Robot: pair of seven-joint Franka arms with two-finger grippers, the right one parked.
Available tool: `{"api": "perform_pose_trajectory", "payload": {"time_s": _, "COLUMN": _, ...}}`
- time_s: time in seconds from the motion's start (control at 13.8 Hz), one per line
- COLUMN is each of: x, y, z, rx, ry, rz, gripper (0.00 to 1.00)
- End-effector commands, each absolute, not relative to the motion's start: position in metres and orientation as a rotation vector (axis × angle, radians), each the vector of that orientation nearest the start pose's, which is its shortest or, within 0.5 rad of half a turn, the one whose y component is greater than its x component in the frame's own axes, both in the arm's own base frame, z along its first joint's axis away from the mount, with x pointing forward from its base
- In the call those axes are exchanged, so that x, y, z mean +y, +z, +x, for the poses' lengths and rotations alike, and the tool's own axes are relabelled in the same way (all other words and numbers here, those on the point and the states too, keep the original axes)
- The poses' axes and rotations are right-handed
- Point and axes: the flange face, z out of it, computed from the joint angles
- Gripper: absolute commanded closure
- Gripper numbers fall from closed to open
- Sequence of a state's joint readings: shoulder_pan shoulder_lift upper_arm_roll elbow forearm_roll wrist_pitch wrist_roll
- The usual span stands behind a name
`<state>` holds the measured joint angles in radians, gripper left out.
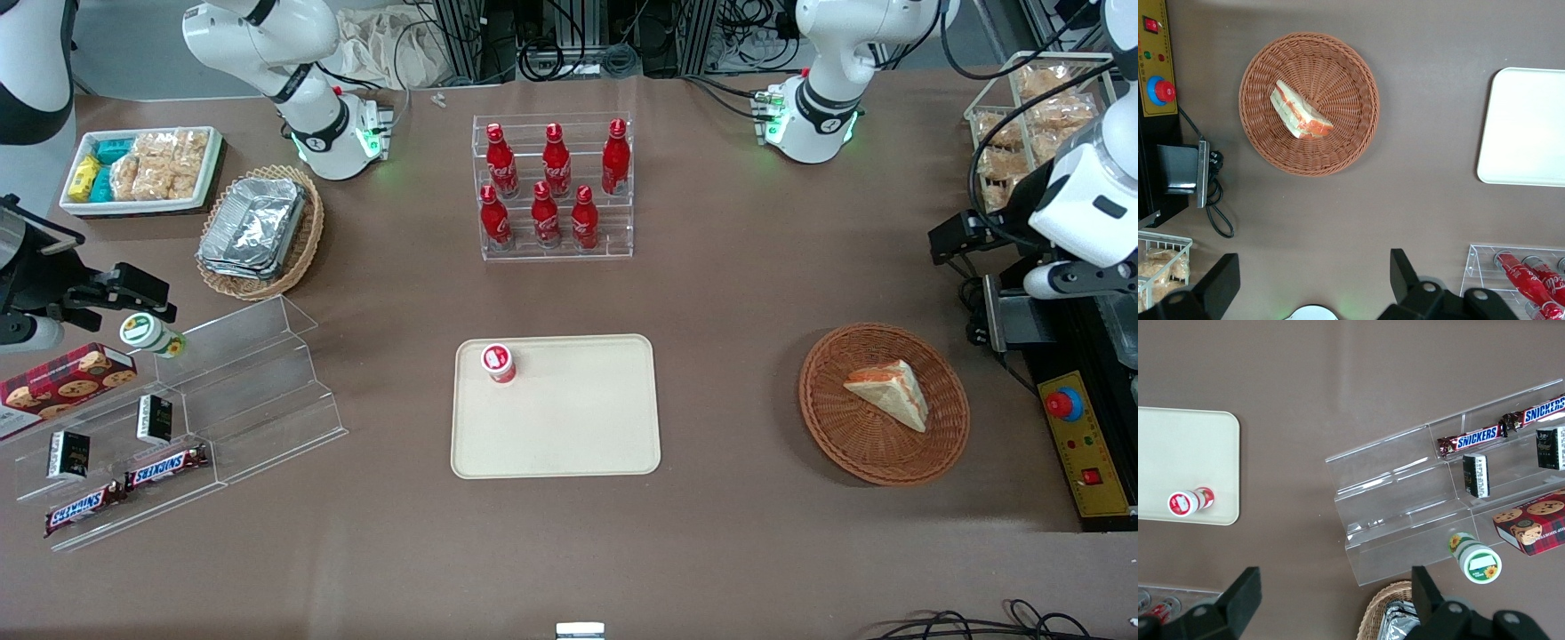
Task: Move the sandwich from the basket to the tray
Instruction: 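Move the left gripper toward the sandwich in the wicker basket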
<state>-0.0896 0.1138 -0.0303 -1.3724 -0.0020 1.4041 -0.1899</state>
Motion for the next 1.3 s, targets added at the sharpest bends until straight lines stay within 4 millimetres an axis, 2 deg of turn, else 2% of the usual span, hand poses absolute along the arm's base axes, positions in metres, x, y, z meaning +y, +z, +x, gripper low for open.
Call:
{"api": "perform_pose_trajectory", "payload": {"time_s": 0.0, "x": -0.067, "y": 0.654, "z": 0.565, "rx": -0.109, "ry": 0.095, "rz": -3.148, "gripper": 0.0}}
{"api": "perform_pose_trajectory", "payload": {"time_s": 0.29, "x": -0.064, "y": 0.646, "z": 0.569, "rx": -0.148, "ry": 0.125, "rz": -3.128, "gripper": 0.0}}
{"api": "perform_pose_trajectory", "payload": {"time_s": 0.36, "x": -0.063, "y": 0.636, "z": 0.571, "rx": -0.257, "ry": 0.157, "rz": -3.113, "gripper": 0.0}}
{"api": "perform_pose_trajectory", "payload": {"time_s": 0.43, "x": -0.055, "y": 0.621, "z": 0.572, "rx": -0.439, "ry": 0.206, "rz": -3.078, "gripper": 0.0}}
{"api": "perform_pose_trajectory", "payload": {"time_s": 0.58, "x": -0.031, "y": 0.59, "z": 0.578, "rx": -0.656, "ry": 0.251, "rz": -3.026, "gripper": 0.0}}
{"api": "perform_pose_trajectory", "payload": {"time_s": 0.72, "x": 0.002, "y": 0.549, "z": 0.586, "rx": -0.858, "ry": 0.254, "rz": -2.97, "gripper": 0.0}}
{"api": "perform_pose_trajectory", "payload": {"time_s": 0.8, "x": 0.012, "y": 0.522, "z": 0.589, "rx": -0.975, "ry": 0.239, "rz": -2.932, "gripper": 0.0}}
{"api": "perform_pose_trajectory", "payload": {"time_s": 0.94, "x": 0.022, "y": 0.463, "z": 0.592, "rx": -1.159, "ry": 0.151, "rz": -2.884, "gripper": 0.0}}
{"api": "perform_pose_trajectory", "payload": {"time_s": 1.08, "x": 0.027, "y": 0.404, "z": 0.592, "rx": -1.319, "ry": 0.151, "rz": -2.806, "gripper": 0.0}}
{"api": "perform_pose_trajectory", "payload": {"time_s": 1.23, "x": 0.029, "y": 0.359, "z": 0.6, "rx": -1.41, "ry": 0.14, "rz": -2.761, "gripper": 0.0}}
